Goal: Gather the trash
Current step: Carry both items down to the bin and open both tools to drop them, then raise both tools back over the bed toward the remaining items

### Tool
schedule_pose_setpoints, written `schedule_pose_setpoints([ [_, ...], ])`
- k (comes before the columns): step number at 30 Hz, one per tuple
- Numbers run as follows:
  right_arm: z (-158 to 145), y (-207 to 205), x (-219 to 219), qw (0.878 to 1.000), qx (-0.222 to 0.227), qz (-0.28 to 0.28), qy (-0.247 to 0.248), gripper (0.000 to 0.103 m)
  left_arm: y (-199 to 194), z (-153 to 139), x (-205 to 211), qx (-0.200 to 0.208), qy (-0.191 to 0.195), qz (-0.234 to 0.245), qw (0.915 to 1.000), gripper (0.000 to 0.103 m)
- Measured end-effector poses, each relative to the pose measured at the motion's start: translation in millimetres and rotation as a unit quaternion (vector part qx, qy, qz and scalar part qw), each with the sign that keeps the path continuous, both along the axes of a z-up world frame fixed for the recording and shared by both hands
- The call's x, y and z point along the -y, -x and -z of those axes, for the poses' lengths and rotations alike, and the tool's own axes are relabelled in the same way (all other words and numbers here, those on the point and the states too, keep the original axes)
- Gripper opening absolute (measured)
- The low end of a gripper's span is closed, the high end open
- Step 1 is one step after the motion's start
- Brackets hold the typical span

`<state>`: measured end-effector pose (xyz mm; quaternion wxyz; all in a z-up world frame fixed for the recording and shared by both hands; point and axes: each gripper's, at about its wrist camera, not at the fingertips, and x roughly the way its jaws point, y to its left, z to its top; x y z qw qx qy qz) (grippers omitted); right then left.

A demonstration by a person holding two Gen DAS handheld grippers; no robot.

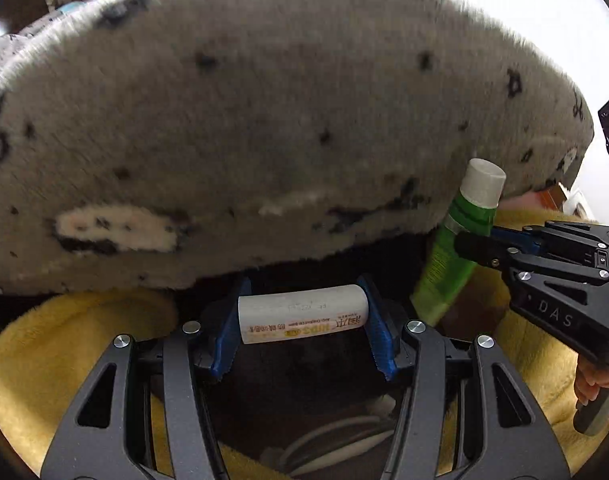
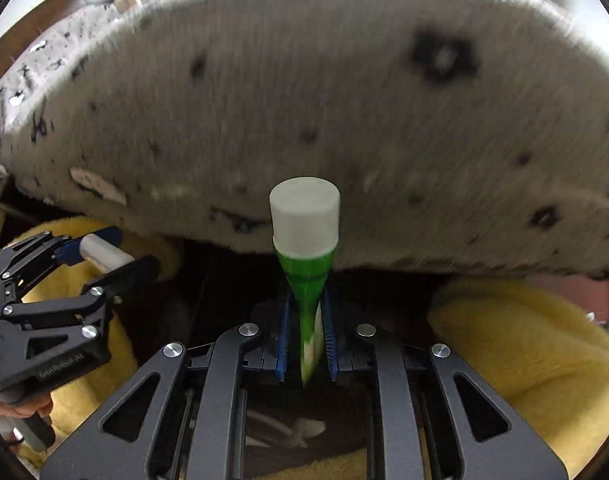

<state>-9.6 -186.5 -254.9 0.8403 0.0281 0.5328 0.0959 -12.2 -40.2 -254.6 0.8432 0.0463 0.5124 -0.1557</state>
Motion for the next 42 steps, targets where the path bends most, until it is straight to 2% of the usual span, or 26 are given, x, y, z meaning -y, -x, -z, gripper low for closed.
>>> schedule_pose_setpoints([
  [7,26.4,-4.6,-5.5,0.999,-0.039,-0.008,-0.002,0.016,-3.4,34.0,5.6,-0.062,-0.004,0.014,0.998,0.052],
  [14,38.9,-7.3,-7.1,0.998,-0.061,-0.009,-0.007,0.019,-2.7,45.3,10.7,-0.078,-0.012,0.023,0.9966,0.052],
  [18,42.2,-8.2,-2.2,0.998,-0.065,0.0,-0.009,0.019,0.6,55.4,12.3,-0.074,-0.019,0.021,0.9969,0.066],
  [19,42.3,-9.0,-1.1,0.998,-0.064,0.003,-0.008,0.026,1.3,55.5,12.9,-0.072,-0.019,0.021,0.997,0.069],
  [20,40.9,-11.4,0.7,0.998,-0.064,0.006,-0.008,0.041,1.7,55.1,13.3,-0.071,-0.02,0.022,0.997,0.071],
  [22,37.2,-12.6,4.3,0.998,-0.058,0.012,-0.01,0.052,1.7,52.7,14.5,-0.066,-0.024,0.023,0.9972,0.074],
  [23,35.3,-13.0,6.7,0.998,-0.055,0.015,-0.009,0.052,1.4,51.0,16.7,-0.064,-0.026,0.024,0.9973,0.074],
  [27,20.3,-14.4,20.1,0.999,-0.034,0.029,-0.001,0.061,-3.2,37.0,19.1,-0.05,-0.028,0.021,0.9981,0.078],
  [32,-10.0,-15.3,28.3,0.999,0.017,0.041,0.014,0.073,-4.0,10.4,14.8,-0.019,-0.027,0.02,0.9993,0.08],
  [39,-78.8,-17.9,47.9,0.99,0.125,0.06,0.017,0.086,-6.1,-47.8,-2.4,0.064,-0.015,0.011,0.9978,0.085],
  [42,-100.1,-28.2,56.2,0.986,0.154,0.064,0.016,0.09,-14.5,-74.4,-15.0,0.103,-0.011,0.002,0.9947,0.088],
])
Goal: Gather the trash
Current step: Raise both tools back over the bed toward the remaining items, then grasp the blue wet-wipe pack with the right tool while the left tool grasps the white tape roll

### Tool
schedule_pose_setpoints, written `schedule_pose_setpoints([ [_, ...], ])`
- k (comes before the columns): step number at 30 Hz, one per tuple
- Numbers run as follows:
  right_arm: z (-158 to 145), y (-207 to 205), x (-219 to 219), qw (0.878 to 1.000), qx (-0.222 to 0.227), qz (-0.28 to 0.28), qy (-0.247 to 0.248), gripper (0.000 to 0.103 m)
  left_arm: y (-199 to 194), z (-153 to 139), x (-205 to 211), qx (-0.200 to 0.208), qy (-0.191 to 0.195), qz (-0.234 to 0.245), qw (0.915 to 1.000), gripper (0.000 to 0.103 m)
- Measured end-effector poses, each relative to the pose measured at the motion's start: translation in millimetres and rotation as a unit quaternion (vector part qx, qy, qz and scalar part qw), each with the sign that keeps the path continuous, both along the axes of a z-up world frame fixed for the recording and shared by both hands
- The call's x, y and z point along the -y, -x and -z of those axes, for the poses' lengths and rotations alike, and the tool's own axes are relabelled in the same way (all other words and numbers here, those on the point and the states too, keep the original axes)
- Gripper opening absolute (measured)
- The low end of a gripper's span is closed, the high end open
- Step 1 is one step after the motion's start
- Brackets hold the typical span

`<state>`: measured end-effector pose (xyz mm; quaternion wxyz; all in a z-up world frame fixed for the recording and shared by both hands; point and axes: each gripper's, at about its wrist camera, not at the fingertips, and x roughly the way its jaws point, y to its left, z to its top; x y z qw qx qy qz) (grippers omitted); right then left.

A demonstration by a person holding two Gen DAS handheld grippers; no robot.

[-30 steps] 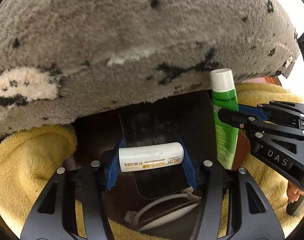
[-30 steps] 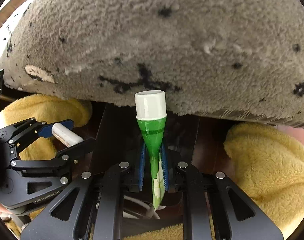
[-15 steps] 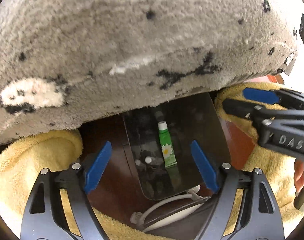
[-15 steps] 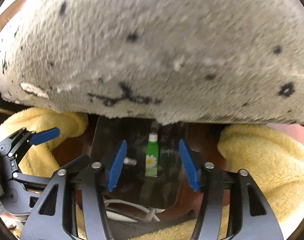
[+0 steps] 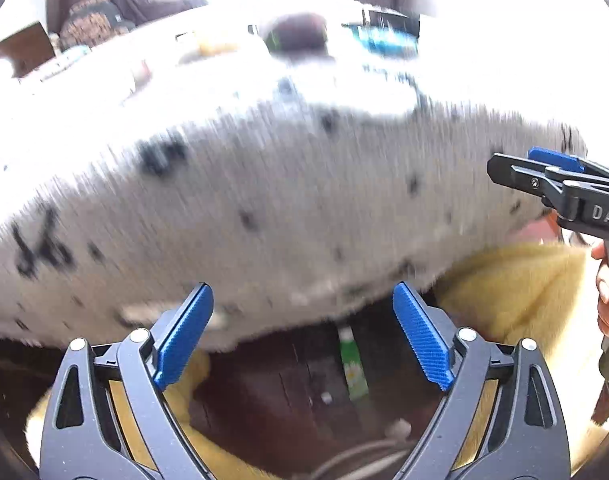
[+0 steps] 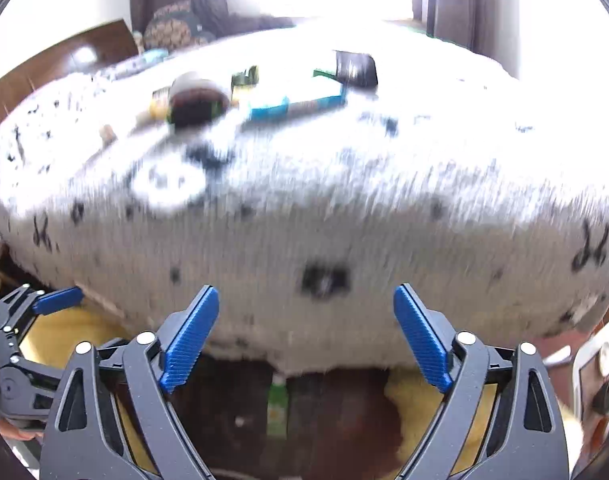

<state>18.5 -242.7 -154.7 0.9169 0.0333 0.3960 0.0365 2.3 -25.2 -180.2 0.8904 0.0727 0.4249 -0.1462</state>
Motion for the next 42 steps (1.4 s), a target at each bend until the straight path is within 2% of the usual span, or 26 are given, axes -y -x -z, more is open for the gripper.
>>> schedule_pose_setpoints([
  [5,-24.3,-31.5,3.2,1.0,0.025,0.008,-0.002,0.096,-20.5,-29.4,-7.1,0.039,-0.006,-0.018,0.9991,0.09],
  [10,-34.6,-70.3,-2.9,1.0,0.03,0.0,-0.003,0.099,-48.2,-45.0,-19.3,0.041,0.002,-0.038,0.9984,0.091],
  [14,-40.9,-92.1,-3.3,0.998,0.021,-0.004,-0.052,0.099,-68.5,-46.7,-19.4,0.046,0.0,-0.049,0.9977,0.091],
  [19,-40.9,-114.0,-17.2,0.999,0.013,-0.004,-0.035,0.099,-90.5,-54.1,-27.8,0.06,-0.015,-0.066,0.9959,0.091],
  [23,-40.3,-125.1,-26.7,1.0,0.026,0.007,0.007,0.099,-111.4,-60.1,-40.1,0.066,-0.022,-0.088,0.9937,0.091],
  [29,-37.2,-134.5,-23.4,0.999,0.0,0.021,-0.035,0.099,-136.0,-70.4,-61.7,0.078,-0.028,-0.107,0.9908,0.091],
  [34,-30.3,-145.3,-25.6,0.998,-0.019,0.018,-0.058,0.098,-157.6,-67.6,-75.6,0.073,-0.041,-0.118,0.9895,0.091],
  [38,-26.6,-159.1,-20.6,0.995,-0.029,0.034,-0.089,0.097,-173.3,-62.9,-84.4,0.058,-0.023,-0.127,0.99,0.091],
  [42,-25.6,-175.9,-21.7,0.994,-0.034,0.048,-0.094,0.096,-183.8,-59.5,-79.9,0.046,-0.009,-0.12,0.9916,0.09],
])
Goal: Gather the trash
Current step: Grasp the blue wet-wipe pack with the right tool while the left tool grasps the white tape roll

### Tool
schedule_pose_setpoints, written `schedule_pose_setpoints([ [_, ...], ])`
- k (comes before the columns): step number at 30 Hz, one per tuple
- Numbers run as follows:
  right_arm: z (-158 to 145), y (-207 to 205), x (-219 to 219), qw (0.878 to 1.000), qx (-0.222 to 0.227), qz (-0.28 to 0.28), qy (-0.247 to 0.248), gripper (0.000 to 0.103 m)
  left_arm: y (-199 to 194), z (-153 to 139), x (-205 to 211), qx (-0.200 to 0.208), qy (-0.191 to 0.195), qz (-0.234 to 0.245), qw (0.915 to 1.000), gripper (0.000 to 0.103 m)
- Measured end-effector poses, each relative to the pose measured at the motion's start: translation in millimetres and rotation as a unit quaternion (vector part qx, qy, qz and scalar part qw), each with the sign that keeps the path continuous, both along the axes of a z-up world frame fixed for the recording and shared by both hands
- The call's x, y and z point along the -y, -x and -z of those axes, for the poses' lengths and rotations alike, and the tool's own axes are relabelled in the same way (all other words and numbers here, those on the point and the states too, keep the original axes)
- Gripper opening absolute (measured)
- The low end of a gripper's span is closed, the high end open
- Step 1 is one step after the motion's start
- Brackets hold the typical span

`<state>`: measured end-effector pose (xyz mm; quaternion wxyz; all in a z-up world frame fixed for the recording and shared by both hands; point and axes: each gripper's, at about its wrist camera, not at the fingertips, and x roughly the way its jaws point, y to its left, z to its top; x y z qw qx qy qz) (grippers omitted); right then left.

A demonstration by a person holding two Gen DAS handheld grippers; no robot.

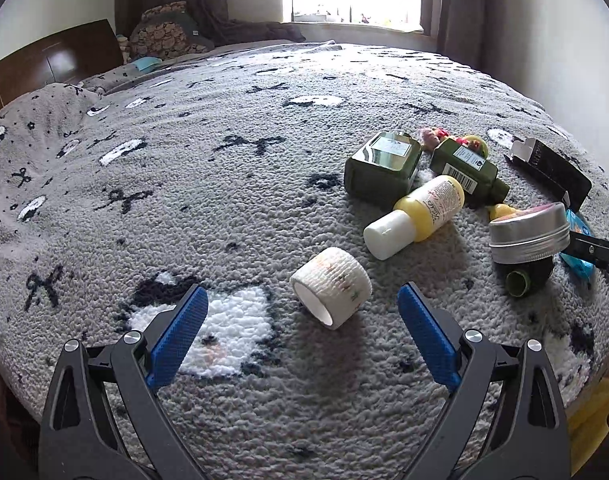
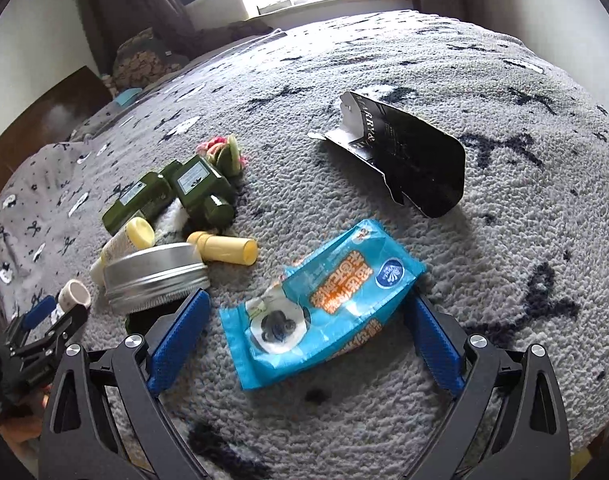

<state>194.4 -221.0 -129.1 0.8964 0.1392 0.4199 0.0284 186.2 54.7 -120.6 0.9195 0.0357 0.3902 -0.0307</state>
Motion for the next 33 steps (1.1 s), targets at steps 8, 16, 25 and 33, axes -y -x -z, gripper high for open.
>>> schedule_pose_setpoints([
  [8,4.6,-17.2,-5.3,0.998,-0.005,0.017,0.06,0.058,-18.7,9.5,13.2,-0.022,0.018,0.013,0.9995,0.055],
  [16,-1.4,6.5,5.7,0.997,0.016,-0.013,0.077,0.046,-7.1,5.1,18.1,-0.015,0.011,0.023,0.9996,0.035],
  [25,-9.6,53.3,17.7,0.995,0.045,-0.027,0.086,0.043,48.3,-3.5,42.9,0.006,0.002,0.052,0.9986,0.035],
  [33,-29.5,116.6,20.1,0.99,0.086,-0.041,0.105,0.043,109.5,-23.8,80.6,0.043,0.022,0.101,0.9938,0.035],
])
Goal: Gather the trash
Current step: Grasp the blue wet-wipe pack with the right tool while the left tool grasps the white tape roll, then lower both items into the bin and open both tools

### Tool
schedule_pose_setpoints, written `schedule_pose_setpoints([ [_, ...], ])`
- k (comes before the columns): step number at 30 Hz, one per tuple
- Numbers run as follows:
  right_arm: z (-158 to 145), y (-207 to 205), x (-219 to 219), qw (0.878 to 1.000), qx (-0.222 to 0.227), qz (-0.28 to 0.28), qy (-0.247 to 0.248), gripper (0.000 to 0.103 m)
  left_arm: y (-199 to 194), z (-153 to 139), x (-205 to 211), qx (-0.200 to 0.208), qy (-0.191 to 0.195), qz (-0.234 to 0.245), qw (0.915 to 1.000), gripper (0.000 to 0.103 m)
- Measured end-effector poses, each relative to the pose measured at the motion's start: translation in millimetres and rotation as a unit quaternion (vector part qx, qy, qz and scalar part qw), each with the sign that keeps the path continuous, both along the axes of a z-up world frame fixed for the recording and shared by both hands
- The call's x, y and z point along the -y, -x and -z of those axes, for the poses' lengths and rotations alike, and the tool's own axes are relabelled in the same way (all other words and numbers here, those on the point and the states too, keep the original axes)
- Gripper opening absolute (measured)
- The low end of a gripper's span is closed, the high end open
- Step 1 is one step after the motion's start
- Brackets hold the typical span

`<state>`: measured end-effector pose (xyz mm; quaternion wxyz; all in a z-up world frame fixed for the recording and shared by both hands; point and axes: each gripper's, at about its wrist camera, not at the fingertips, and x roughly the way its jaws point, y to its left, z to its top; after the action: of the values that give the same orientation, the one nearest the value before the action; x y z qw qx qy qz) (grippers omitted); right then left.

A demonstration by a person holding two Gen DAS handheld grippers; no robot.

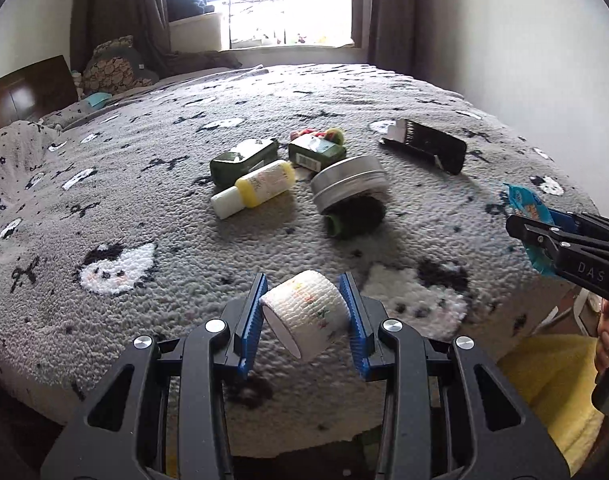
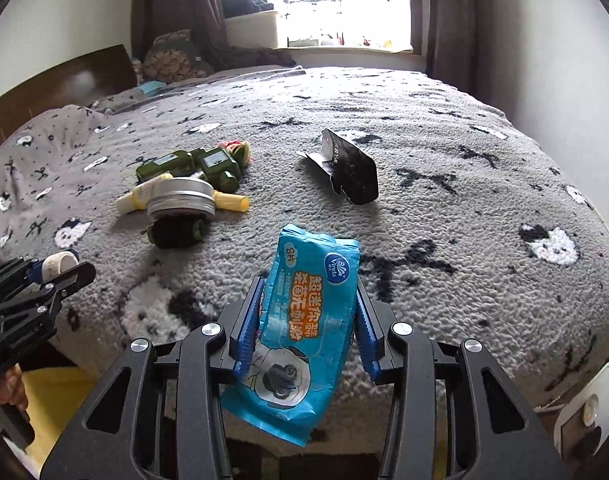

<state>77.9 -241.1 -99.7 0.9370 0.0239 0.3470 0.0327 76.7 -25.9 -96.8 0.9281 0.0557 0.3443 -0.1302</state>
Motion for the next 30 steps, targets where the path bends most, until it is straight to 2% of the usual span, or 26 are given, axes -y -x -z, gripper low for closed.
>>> schedule_pose_setpoints([
  [5,0.3,37.4,-0.8,1.0,0.007,-0.016,-0.002,0.043,37.1,-5.3,10.6,0.016,0.009,0.016,0.9997,0.035],
  [9,15.0,60.3,-7.3,1.0,-0.008,-0.028,-0.003,0.043,60.3,6.8,16.4,0.006,0.007,0.032,0.9994,0.035],
  [17,63.8,79.5,-23.9,0.996,-0.072,-0.055,-0.006,0.043,88.3,62.4,24.6,-0.062,-0.008,0.063,0.996,0.035],
  [30,131.8,81.5,-40.4,0.985,-0.158,-0.065,-0.007,0.043,90.1,142.6,29.7,-0.165,-0.028,0.072,0.9833,0.035],
])
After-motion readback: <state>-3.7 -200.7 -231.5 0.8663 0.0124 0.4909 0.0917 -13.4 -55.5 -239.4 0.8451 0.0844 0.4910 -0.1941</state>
